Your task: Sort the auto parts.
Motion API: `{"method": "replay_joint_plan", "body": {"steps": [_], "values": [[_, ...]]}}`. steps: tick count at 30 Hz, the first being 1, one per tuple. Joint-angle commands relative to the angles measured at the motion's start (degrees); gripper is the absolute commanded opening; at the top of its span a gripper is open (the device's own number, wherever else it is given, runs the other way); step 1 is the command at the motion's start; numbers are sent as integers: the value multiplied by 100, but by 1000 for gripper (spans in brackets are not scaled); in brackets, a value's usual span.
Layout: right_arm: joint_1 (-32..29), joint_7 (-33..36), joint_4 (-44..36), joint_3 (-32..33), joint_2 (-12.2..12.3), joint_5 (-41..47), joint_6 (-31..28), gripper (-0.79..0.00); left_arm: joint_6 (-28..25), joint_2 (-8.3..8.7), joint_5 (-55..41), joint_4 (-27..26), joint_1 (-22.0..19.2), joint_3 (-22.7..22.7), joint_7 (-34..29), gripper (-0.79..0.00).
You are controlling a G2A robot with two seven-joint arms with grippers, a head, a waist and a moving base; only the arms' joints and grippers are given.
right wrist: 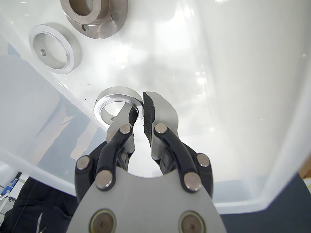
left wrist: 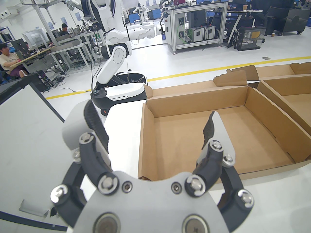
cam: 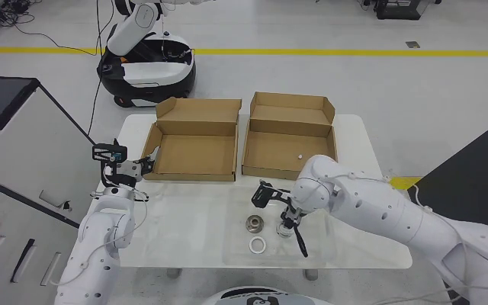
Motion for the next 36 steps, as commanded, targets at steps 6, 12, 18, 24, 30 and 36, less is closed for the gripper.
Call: {"method": "replay_joint_plan", "body": {"steps": [6,12,18,24,30,36], "values": [[342,0,-593,127,391,423,98,-785,0,0,0,0,0,0,0,0],[749,0,-1038,253,759,1137,197,-785,0,0,0,0,0,0,0,0],[1108,0,-1199,544,1051,2203,53,-785,0,0,0,0,0,0,0,0],[1174,0,-846,972,1246,3501,-521,-785,0,0,0,0,0,0,0,0],[1015,0,-111,1312,1368,4671,-1298,-785,0,0,0,0,0,0,0,0],[931,0,515,1400,1454,5904,-1781,-785,0,0,0,0,0,0,0,0]]}}
